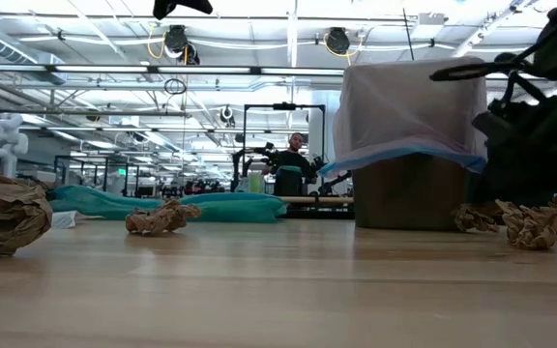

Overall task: Place trash/remove bag and relplace
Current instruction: Put the brown napkin into the trash bin

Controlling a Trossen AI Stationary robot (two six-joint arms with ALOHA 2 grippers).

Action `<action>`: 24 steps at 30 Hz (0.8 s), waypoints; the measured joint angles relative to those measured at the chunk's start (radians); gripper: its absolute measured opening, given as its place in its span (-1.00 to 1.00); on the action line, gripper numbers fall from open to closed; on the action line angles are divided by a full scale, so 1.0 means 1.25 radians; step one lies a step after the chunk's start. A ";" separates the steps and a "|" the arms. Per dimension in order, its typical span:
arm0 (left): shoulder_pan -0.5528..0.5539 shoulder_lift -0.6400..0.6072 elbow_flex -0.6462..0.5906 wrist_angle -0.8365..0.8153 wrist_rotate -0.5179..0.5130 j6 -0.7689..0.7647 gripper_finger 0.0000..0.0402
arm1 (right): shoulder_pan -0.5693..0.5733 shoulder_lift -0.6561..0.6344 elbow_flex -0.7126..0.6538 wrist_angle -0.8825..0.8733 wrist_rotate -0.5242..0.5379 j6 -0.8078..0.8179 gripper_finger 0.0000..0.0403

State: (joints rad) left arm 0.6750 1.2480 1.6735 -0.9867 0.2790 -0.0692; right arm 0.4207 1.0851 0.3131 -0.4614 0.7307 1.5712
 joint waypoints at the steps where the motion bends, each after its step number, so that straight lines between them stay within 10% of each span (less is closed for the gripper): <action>1: 0.000 -0.002 0.000 0.000 0.000 0.000 -1.00 | -0.005 0.000 -0.011 0.041 -0.008 -0.021 -0.33; 7: 0.000 -0.011 0.000 -0.001 0.000 -0.002 -1.00 | -0.024 0.000 -0.028 0.170 -0.061 -0.119 -0.93; 24: 0.000 -0.037 0.000 0.008 0.000 0.005 -1.00 | -0.021 0.000 0.338 0.230 -0.185 -0.466 -1.00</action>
State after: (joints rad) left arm 0.6748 1.2020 1.6741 -0.9768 0.2792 -0.0635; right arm 0.3950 1.0851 0.7360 -0.1738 0.4999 0.9890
